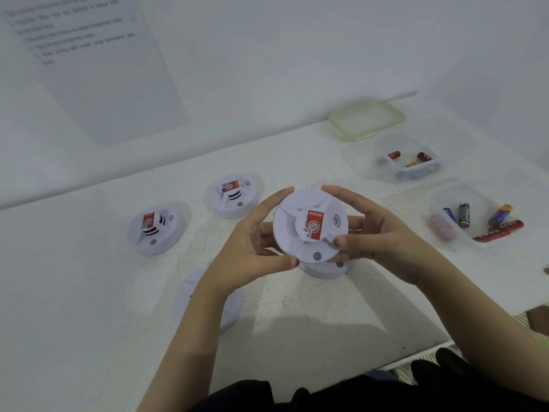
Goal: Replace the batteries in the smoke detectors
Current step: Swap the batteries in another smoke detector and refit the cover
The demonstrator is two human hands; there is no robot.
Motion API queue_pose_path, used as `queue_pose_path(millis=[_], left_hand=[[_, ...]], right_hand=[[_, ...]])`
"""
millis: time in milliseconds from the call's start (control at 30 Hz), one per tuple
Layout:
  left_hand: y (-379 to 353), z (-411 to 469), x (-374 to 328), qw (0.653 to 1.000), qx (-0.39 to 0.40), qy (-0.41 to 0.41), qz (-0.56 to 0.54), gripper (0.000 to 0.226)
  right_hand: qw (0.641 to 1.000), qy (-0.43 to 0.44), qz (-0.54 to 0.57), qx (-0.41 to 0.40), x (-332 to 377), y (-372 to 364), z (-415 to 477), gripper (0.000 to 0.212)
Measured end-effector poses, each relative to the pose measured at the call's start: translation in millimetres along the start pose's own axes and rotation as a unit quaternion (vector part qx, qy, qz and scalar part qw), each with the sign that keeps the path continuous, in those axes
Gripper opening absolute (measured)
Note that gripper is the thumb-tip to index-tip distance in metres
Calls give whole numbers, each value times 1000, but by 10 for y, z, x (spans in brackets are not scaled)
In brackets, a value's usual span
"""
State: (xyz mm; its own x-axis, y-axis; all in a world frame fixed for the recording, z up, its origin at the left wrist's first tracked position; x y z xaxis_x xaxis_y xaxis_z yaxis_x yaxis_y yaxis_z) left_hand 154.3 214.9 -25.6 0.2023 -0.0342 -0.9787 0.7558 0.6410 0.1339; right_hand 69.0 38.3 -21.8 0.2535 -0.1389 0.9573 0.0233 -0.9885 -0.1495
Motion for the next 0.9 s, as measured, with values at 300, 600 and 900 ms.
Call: queue_pose_path(millis=[300,600,900], left_hand=[[-1,18,2,1000,3,1,0,87],[3,30,19,1000,-1,3,-2,87],[11,31,29,1000,-4,4,-4,87]], right_hand=[[1000,2,2,-4,16,9,-1,72],[1000,0,7,-7,7,21,24,69],[1000,-2,9,-13,0,23,43,65]])
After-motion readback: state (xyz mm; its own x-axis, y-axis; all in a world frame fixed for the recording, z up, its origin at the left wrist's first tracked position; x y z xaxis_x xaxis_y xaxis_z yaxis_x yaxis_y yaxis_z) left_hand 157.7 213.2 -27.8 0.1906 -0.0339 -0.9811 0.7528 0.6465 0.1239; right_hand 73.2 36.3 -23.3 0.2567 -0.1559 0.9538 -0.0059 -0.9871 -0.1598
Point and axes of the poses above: each hand's wrist, its own z-axis towards the middle knuckle, its own y-axis out of the back of the hand, x = y × z, the point moved 4 cm from there along z, towards the middle knuckle, and after that the axes turned 9 degrees about -y, right-handed, at the moved point
